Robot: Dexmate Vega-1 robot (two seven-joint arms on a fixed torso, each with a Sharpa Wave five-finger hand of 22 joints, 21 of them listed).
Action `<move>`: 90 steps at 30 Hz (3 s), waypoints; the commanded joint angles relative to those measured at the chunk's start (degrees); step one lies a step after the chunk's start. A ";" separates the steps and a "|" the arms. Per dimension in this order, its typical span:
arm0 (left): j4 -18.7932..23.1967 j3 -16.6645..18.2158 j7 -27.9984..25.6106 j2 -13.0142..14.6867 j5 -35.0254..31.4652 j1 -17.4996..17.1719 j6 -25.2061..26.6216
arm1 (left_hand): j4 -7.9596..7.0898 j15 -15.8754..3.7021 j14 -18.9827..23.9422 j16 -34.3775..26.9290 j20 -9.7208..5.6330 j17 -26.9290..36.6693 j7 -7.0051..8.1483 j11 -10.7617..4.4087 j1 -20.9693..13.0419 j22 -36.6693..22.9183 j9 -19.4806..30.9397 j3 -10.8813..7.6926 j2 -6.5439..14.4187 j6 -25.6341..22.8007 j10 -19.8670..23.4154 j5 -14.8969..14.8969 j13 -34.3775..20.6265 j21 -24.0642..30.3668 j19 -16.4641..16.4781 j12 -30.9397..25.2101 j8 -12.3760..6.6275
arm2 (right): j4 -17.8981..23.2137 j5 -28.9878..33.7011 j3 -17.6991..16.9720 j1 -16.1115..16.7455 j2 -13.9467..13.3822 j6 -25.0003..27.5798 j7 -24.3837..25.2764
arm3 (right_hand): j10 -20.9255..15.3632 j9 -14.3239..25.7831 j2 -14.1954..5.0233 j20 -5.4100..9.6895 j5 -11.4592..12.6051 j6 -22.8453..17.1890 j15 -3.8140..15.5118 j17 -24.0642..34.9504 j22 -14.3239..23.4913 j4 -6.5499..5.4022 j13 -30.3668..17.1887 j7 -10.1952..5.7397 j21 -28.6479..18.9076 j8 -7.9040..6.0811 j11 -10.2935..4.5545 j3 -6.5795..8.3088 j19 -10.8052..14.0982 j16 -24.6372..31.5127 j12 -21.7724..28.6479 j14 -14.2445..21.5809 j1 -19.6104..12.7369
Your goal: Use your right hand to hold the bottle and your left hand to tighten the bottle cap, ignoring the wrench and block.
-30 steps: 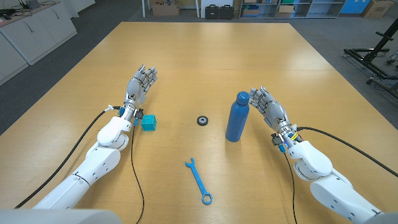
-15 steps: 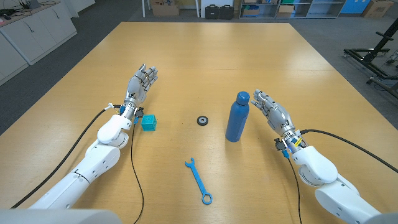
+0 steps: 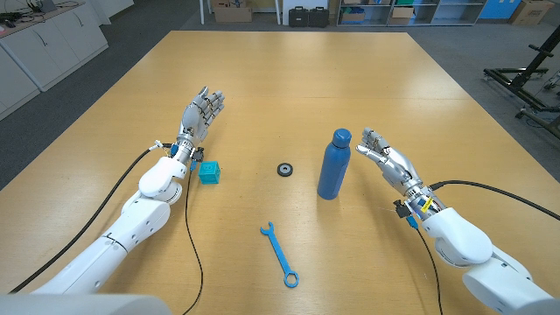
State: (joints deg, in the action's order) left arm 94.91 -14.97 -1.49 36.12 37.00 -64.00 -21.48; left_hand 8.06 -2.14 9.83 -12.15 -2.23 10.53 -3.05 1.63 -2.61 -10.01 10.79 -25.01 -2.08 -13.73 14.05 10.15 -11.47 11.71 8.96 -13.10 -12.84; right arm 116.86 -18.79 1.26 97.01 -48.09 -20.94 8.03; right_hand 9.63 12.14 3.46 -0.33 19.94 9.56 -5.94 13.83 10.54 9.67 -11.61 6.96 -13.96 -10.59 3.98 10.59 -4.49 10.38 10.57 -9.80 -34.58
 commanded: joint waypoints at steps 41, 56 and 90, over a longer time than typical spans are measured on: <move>3.51 0.72 2.10 1.59 3.75 0.29 2.99 | 0.03 -0.48 0.85 0.28 -3.53 0.13 -0.03 0.10 -0.05 -0.11 0.21 -0.45 0.57 -0.64 0.58 0.05 -0.14 -0.22 0.15 0.16 0.15 | 4.46 27.78 -1.01 8.33 6.59 6.10 10.78 | 0.13 0.18 -0.14 0.54 2.34 1.85 0.63 0.12 0.38 -1.69 -0.23 -0.01 0.00 -1.72 -0.90 -0.74 0.90 1.59 2.04 -3.69 -0.92; 8.36 0.17 -1.29 3.29 1.96 -0.06 7.33 | 0.07 -0.63 1.13 0.25 -3.54 0.13 0.02 0.10 -0.06 -0.11 0.22 -0.43 0.52 -1.00 0.97 0.05 -0.14 -0.29 0.08 0.08 0.09 | 1.39 30.87 0.41 7.46 7.07 4.88 11.33 | 0.50 0.16 -0.22 0.50 2.78 2.67 0.39 0.22 0.39 -2.46 -0.22 0.86 0.28 -1.33 -0.22 -1.34 0.71 1.63 2.00 -3.76 -0.02; 11.41 1.15 -4.84 4.40 -0.32 -2.06 8.88 | 0.11 -0.55 1.56 0.26 -3.34 0.14 0.29 -0.01 -0.11 -0.11 0.23 -0.46 0.59 -1.46 1.55 0.06 -0.15 -0.35 0.16 0.04 0.11 | -5.03 29.05 8.64 -6.54 6.37 5.29 10.52 | 4.68 0.30 -0.06 -0.51 5.13 9.21 -1.00 0.66 0.56 -3.01 -0.62 1.54 0.95 -1.23 1.38 -3.10 -0.25 1.90 2.18 -5.58 -0.25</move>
State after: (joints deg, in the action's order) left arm 105.65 -14.30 -5.48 40.36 36.93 -65.59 -13.03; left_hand 8.05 -2.14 10.86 -11.87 -2.23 10.52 -2.64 1.52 -2.61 -9.99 10.79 -25.00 -2.08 -14.75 14.99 10.15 -11.48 11.43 8.96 -13.10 -12.84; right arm 114.26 11.01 7.28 94.87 -41.23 -14.83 18.74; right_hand 9.69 12.11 3.22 -0.82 24.61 9.74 -7.08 14.25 10.80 6.76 -12.15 6.76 -12.74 -11.48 5.55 7.66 -4.96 11.97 12.31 -9.69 -34.32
